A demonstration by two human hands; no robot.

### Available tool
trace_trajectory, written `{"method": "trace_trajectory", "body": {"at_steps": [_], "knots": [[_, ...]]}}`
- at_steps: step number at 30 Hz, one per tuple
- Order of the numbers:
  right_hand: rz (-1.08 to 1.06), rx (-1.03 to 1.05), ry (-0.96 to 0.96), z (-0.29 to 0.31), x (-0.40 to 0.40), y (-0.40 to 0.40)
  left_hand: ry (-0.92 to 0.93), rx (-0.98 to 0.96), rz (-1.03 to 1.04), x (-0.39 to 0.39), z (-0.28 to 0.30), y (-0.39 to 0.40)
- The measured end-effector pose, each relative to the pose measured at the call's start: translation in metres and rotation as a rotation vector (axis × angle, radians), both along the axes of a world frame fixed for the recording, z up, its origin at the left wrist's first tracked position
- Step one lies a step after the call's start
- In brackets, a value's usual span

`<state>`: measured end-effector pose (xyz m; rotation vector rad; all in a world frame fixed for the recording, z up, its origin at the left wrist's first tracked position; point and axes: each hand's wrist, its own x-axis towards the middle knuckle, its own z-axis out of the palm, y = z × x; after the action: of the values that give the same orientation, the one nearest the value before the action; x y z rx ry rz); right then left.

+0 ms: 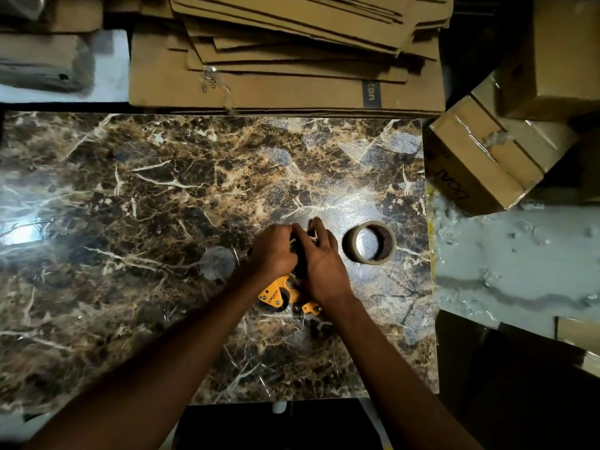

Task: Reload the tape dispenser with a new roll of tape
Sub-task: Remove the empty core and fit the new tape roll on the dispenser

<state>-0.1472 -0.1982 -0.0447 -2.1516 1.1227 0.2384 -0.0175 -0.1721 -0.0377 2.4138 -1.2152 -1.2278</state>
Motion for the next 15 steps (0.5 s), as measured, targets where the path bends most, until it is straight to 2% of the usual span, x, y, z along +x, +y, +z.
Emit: {"method": "trace_trajectory", "body": {"at_steps": [7,15], "knots": [[-0.079,0.055,-0.024,0.002,-0.002,0.010,-0.039,-0.034,0.045,-0.010,-0.004,0.006],[-0.154,0.028,-0.063,0.008,-0.011,0.009,-0.086,-0.094,0.057,-0.024,-0.009,0.014]]}}
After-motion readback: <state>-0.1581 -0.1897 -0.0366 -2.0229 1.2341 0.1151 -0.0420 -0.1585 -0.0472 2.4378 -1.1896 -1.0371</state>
